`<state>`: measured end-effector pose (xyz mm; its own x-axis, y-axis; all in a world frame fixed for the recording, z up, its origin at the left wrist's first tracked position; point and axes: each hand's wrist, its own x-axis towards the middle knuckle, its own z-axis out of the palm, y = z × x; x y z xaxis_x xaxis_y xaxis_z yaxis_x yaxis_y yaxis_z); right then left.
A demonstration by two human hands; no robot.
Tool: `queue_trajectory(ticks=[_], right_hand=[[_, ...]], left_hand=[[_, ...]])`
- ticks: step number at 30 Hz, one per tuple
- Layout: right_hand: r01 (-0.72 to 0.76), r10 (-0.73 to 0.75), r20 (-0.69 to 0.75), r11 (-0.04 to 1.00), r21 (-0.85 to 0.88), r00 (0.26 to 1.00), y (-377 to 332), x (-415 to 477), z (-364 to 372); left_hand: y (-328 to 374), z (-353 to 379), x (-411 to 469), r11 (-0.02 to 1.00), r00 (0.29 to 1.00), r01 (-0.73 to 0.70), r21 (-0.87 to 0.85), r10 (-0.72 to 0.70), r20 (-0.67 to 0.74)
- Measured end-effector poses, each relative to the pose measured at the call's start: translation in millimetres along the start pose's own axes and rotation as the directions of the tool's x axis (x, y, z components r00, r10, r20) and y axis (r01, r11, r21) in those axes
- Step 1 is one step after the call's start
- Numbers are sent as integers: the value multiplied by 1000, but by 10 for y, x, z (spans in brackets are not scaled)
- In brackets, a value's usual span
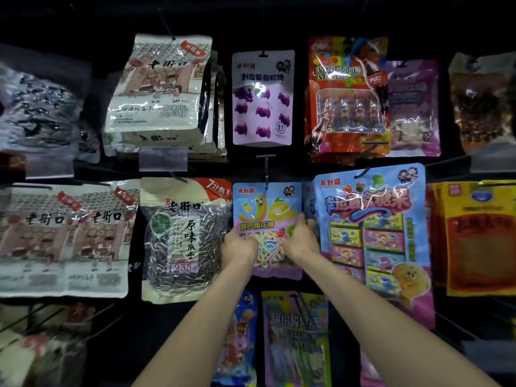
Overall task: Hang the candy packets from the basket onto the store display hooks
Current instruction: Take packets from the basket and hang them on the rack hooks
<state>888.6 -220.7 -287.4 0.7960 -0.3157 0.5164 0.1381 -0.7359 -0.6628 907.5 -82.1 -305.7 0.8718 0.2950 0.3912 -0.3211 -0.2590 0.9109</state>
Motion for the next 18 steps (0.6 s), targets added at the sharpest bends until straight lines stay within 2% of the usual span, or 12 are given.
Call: queue_trajectory(ticks=[18], right_hand=[[22, -22, 31, 1000, -4, 999, 33, 8, 17]], left_hand=[[142, 9, -19, 990, 998, 13, 140, -20, 52]])
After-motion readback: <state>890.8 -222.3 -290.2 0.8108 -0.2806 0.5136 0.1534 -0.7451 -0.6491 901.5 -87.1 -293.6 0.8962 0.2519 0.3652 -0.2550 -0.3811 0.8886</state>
